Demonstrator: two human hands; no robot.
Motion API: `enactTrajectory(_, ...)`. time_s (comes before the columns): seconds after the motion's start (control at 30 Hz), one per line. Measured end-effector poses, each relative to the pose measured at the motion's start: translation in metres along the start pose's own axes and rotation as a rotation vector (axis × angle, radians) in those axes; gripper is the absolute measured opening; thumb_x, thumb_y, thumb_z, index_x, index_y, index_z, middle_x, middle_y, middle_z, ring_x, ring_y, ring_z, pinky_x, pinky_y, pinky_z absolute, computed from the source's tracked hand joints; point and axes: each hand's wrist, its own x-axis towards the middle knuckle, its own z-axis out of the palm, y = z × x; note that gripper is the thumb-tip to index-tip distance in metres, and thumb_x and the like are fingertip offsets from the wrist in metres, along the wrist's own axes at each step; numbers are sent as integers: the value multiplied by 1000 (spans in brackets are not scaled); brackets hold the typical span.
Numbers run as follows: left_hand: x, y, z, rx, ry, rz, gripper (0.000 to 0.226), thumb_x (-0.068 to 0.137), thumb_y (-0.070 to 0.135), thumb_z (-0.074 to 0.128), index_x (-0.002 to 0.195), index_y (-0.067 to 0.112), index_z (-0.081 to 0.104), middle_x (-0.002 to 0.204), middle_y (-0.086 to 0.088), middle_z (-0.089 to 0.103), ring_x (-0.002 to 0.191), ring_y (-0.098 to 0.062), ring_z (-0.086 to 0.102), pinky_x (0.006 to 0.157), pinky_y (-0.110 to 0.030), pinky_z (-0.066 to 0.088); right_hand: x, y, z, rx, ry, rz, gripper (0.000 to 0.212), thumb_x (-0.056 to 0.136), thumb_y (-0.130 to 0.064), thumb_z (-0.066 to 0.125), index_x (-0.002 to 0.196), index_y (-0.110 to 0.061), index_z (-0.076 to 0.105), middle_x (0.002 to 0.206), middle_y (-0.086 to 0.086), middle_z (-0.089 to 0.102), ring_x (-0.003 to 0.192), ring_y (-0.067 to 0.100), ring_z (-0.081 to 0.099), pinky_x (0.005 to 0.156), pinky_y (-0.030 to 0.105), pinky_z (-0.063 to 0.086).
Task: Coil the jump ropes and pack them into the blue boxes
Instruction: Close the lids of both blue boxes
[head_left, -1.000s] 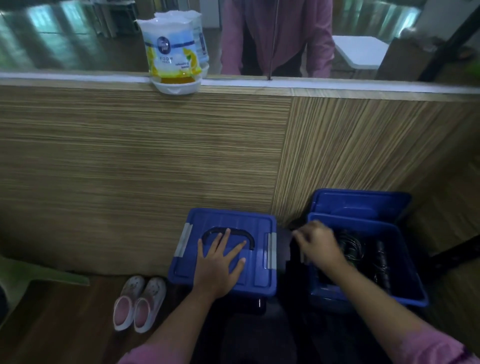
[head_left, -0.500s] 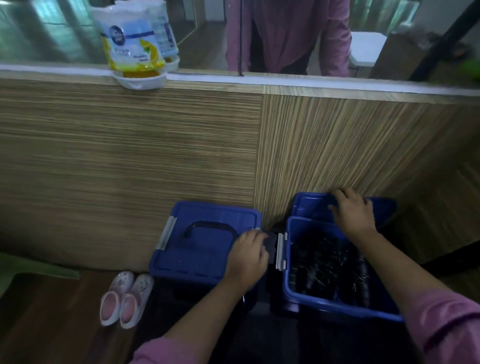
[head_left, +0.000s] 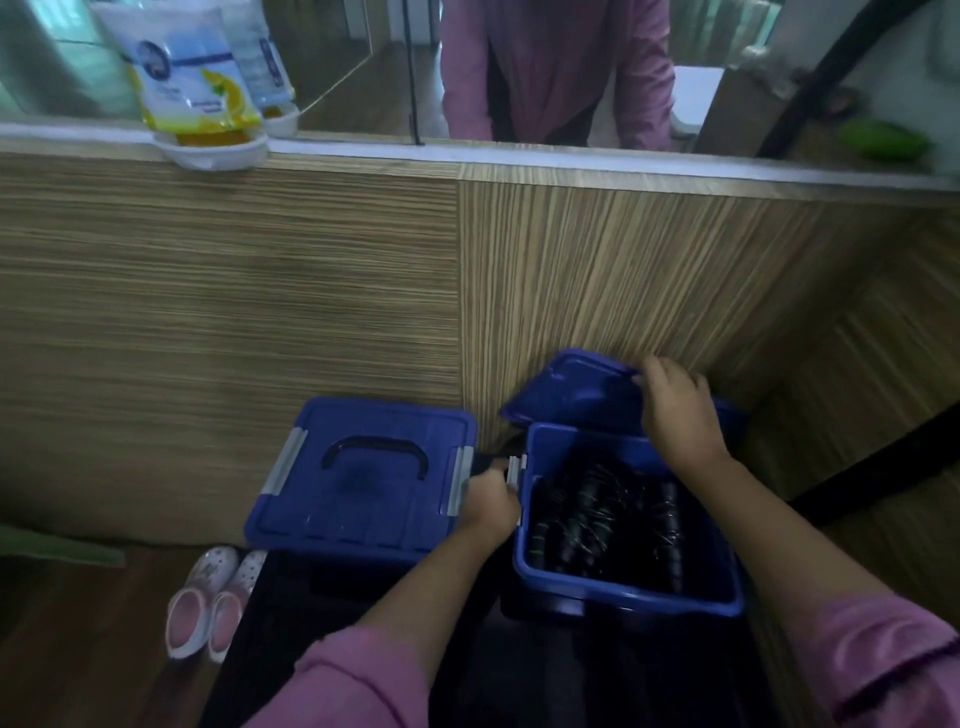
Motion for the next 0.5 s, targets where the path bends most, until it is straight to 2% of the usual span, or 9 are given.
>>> enactTrajectory(0.1, 1, 2, 0, -34, -4, -47, 27, 96, 10, 46, 119, 4, 58, 104, -16, 66, 93, -25, 60, 78, -31, 50, -25, -4, -9, 53, 159, -207, 25, 93, -7, 46, 116, -6, 53, 99, 11, 61, 91, 29, 57, 82, 44, 44)
enactTrajectory(0.17, 1, 2, -3, -66, -2, -101, 24, 95, 8, 48, 113, -2, 61, 106, -15, 64, 94, -22, 57, 82, -28, 48, -48, -2, -11, 62, 183, -347, 39, 86, -6, 50, 126, -6, 52, 104, 9, 59, 93, 24, 51, 82, 41, 41)
enactTrajectory(0.23, 1, 2, -6, -72, -43, -124, 25, 93, 8, 52, 113, 0, 63, 107, -12, 65, 95, -23, 58, 86, -24, 47, -72, 0, -11, 29, 183, -443, 47, 83, -6, 52, 129, -8, 50, 107, 7, 56, 91, 24, 50, 81, 40, 39)
enactTrajectory(0.33, 6, -6, -4, -173, -91, -161, 26, 88, 5, 55, 111, 8, 66, 114, -15, 67, 104, -30, 63, 92, -34, 52, -101, 2, -4, -33, 146, -502, 46, 85, -14, 49, 131, -11, 48, 106, 4, 51, 85, 24, 50, 80, 41, 38)
enactTrajectory(0.4, 7, -10, -3, -312, -95, -228, 22, 89, 2, 52, 104, 13, 65, 104, -13, 67, 90, -30, 65, 85, -46, 56, -117, 5, 3, -54, 84, -534, 44, 86, -17, 48, 129, -11, 50, 104, 3, 52, 83, 25, 50, 82, 43, 39)
enactTrajectory(0.43, 2, -6, -5, -391, -99, -260, 20, 91, 1, 50, 103, 13, 61, 96, -9, 65, 82, -25, 64, 79, -46, 58, -124, 6, 6, -58, 56, -557, 42, 86, -18, 49, 127, -11, 53, 103, 3, 54, 82, 25, 50, 82, 42, 39)
enactTrajectory(0.5, -5, 0, -8, -470, -115, -282, 19, 95, 0, 48, 104, 15, 55, 88, 0, 57, 74, -16, 58, 66, -37, 59, -137, 7, 13, -71, -7, -619, 39, 85, -20, 52, 123, -11, 57, 99, 3, 58, 81, 23, 48, 80, 40, 37)
